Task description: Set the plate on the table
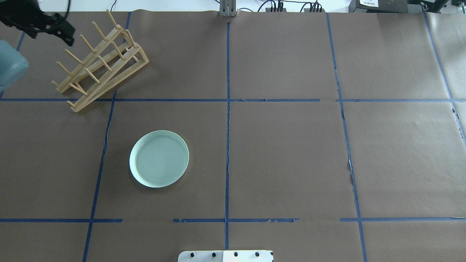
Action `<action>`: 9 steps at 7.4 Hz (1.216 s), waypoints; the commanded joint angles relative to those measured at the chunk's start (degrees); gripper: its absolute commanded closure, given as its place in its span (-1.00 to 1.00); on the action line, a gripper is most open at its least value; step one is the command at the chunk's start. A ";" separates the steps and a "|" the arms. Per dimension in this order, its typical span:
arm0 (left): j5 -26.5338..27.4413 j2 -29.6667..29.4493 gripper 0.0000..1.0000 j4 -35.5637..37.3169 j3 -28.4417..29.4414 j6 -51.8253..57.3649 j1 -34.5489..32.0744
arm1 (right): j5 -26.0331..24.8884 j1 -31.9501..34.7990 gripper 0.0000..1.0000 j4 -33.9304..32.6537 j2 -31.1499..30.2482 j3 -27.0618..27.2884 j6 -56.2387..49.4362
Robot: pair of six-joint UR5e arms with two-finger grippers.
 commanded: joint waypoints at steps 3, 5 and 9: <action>-11.52 27.67 -1.00 -15.72 3.62 14.94 -14.68 | 0.00 0.00 -1.00 0.00 0.00 -0.06 0.00; -11.61 30.08 -1.00 -16.98 6.52 17.12 -21.33 | 0.00 0.00 -1.00 0.00 0.00 -0.06 0.00; -10.73 31.68 -1.00 -16.37 8.12 18.10 -22.17 | 0.00 0.00 -1.00 0.00 0.00 0.02 0.00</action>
